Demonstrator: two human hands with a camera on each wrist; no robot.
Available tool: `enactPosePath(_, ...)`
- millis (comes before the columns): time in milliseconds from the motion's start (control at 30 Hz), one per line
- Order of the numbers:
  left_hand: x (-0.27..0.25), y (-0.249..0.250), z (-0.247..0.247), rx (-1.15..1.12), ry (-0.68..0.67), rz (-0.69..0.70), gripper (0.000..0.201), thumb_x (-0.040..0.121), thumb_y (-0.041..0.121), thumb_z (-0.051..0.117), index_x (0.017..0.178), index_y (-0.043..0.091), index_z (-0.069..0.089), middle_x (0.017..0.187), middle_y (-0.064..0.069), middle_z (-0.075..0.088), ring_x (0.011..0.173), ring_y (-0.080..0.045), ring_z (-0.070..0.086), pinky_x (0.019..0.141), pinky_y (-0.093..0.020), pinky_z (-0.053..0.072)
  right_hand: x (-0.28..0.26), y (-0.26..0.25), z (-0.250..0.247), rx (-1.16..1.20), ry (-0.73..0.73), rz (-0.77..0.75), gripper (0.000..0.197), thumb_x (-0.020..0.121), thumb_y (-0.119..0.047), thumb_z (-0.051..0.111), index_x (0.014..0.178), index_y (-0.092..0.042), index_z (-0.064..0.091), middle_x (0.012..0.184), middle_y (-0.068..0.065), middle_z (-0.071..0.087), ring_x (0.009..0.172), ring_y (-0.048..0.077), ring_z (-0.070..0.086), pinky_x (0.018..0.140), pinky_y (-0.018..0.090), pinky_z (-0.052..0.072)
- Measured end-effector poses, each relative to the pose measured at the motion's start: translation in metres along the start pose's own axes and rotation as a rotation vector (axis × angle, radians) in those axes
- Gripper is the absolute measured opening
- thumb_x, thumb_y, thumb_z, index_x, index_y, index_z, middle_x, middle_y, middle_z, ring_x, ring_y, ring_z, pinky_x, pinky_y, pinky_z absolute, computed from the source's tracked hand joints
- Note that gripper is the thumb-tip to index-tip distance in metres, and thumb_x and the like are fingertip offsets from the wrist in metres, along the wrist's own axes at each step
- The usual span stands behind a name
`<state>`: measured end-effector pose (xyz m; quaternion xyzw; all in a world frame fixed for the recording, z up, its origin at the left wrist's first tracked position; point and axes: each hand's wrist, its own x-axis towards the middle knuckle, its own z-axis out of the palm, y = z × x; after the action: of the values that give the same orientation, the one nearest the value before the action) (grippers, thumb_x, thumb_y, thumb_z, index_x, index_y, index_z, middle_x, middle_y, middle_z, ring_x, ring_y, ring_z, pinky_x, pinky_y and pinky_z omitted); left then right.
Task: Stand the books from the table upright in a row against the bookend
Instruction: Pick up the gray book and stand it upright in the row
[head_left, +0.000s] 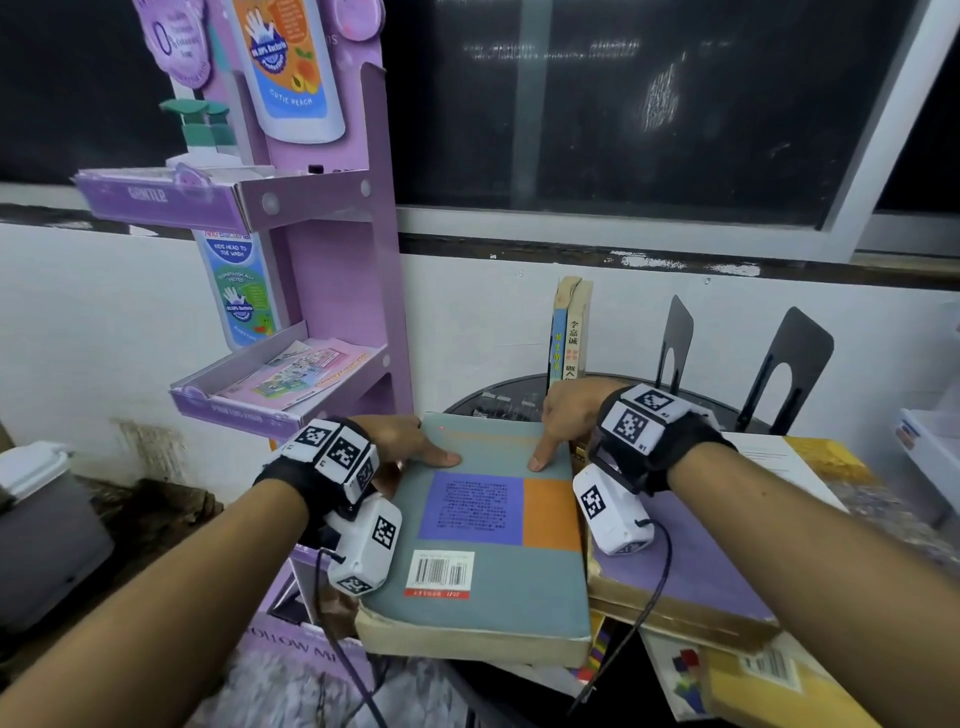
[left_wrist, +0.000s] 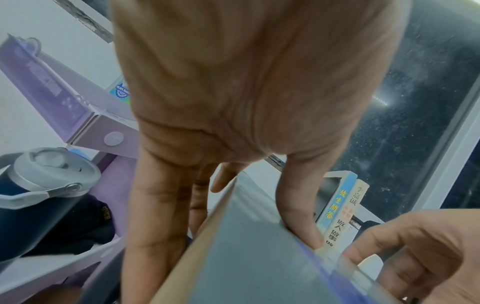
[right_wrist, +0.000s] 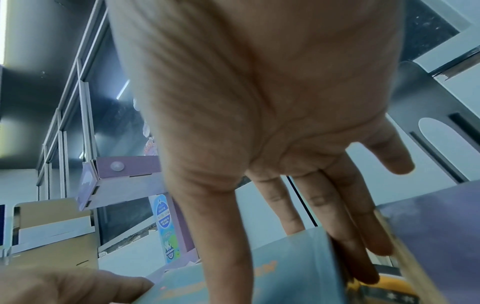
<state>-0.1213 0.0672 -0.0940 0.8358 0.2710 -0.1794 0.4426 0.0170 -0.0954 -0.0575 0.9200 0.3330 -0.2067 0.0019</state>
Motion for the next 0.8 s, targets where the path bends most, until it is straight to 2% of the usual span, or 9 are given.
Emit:
enactPosePath(100, -0.002, 0.001, -0.002, -0.015, 0.013, 0.026, 0.038, 0.088, 0.031, 0.067, 0.122, 0.015, 0.061, 0.114, -0.012, 0.07, 0.103, -0.033, 0.067, 0.074, -0.038, 0.057, 0.001, -0.001, 0.0, 0.032, 0.055, 0.006, 0.062, 0.064, -0.038, 0.088, 0.108, -0.002, 0.066, 0.108, 0.008, 0.067, 0.1, 0.026, 0.061, 0.092, 0.039, 0.051)
enactPosePath(167, -0.007, 0.002, -0.002, -0.035, 0.032, 0.061, 0.031, 0.09, 0.025, 0.064, 0.12, 0.017, 0.06, 0.109, -0.009, 0.071, 0.093, -0.028, 0.069, 0.071, -0.037, 0.057, 0.0, -0.003, -0.001, 0.051, 0.091, 0.009, 0.06, 0.061, -0.038, 0.089, 0.103, -0.002, 0.066, 0.101, 0.007, 0.067, 0.094, 0.025, 0.062, 0.088, 0.036, 0.053)
enactPosePath(333, -0.018, -0.001, -0.013, -0.129, 0.074, 0.158, 0.014, 0.094, 0.012, 0.057, 0.099, 0.024, 0.059, 0.066, 0.011, 0.073, 0.057, -0.005, 0.069, 0.048, -0.023, 0.055, -0.012, -0.011, -0.012, 0.143, 0.2, 0.014, 0.06, 0.061, -0.031, 0.09, 0.106, -0.002, 0.064, 0.099, 0.01, 0.067, 0.074, 0.024, 0.062, 0.075, 0.035, 0.057)
enactPosePath(400, -0.022, 0.0, -0.019, -0.156, 0.129, 0.184, 0.015, 0.092, 0.013, 0.061, 0.098, 0.026, 0.058, 0.07, 0.011, 0.073, 0.06, -0.007, 0.07, 0.05, -0.024, 0.056, -0.016, -0.013, -0.015, 0.236, 0.258, -0.009, 0.06, 0.062, -0.025, 0.09, 0.11, 0.0, 0.065, 0.104, 0.013, 0.069, 0.084, 0.029, 0.068, 0.083, 0.041, 0.058)
enactPosePath(467, -0.029, 0.001, -0.024, -0.194, 0.208, 0.201, 0.027, 0.085, 0.019, 0.071, 0.107, 0.027, 0.058, 0.086, 0.002, 0.075, 0.075, -0.018, 0.072, 0.06, -0.032, 0.059, -0.021, -0.014, -0.019, 0.323, 0.325, -0.042, 0.057, 0.063, -0.02, 0.09, 0.112, -0.001, 0.066, 0.107, 0.015, 0.069, 0.095, 0.032, 0.069, 0.085, 0.043, 0.057)
enactPosePath(533, -0.034, 0.003, -0.029, -0.189, 0.26, 0.223, 0.052, 0.07, 0.029, 0.08, 0.117, 0.026, 0.057, 0.102, -0.007, 0.073, 0.092, -0.032, 0.07, 0.076, -0.048, 0.058, -0.026, -0.015, -0.023, 0.394, 0.382, -0.053, 0.063, 0.061, -0.016, 0.092, 0.117, -0.006, 0.064, 0.103, 0.013, 0.068, 0.088, 0.031, 0.071, 0.081, 0.041, 0.058)
enactPosePath(600, -0.04, 0.006, -0.033, -0.207, 0.288, 0.259, 0.061, 0.065, 0.032, 0.08, 0.121, 0.02, 0.058, 0.106, -0.011, 0.072, 0.097, -0.038, 0.068, 0.08, -0.055, 0.056, -0.029, -0.015, -0.028, 0.457, 0.443, -0.061, 0.068, 0.057, -0.014, 0.094, 0.118, -0.01, 0.066, 0.1, 0.012, 0.067, 0.076, 0.029, 0.071, 0.075, 0.039, 0.06)
enactPosePath(700, -0.047, 0.011, -0.036, -0.315, 0.377, 0.324, 0.058, 0.076, 0.018, 0.079, 0.126, 0.013, 0.05, 0.112, -0.013, 0.068, 0.092, -0.034, 0.068, 0.064, -0.042, 0.058, -0.03, -0.014, -0.035, 0.522, 0.556, -0.087, 0.067, 0.052, -0.015, 0.095, 0.113, -0.014, 0.068, 0.107, 0.01, 0.064, 0.071, 0.024, 0.067, 0.07, 0.036, 0.06)
enactPosePath(800, -0.053, 0.019, -0.036, -0.395, 0.467, 0.407, 0.062, 0.079, 0.01, 0.076, 0.128, 0.016, 0.038, 0.108, -0.009, 0.063, 0.083, -0.024, 0.065, 0.06, -0.037, 0.057, -0.032, -0.011, -0.041, 0.564, 0.68, -0.115, 0.064, 0.045, -0.019, 0.098, 0.102, -0.023, 0.07, 0.11, 0.009, 0.06, 0.09, 0.025, 0.066, 0.077, 0.039, 0.059)
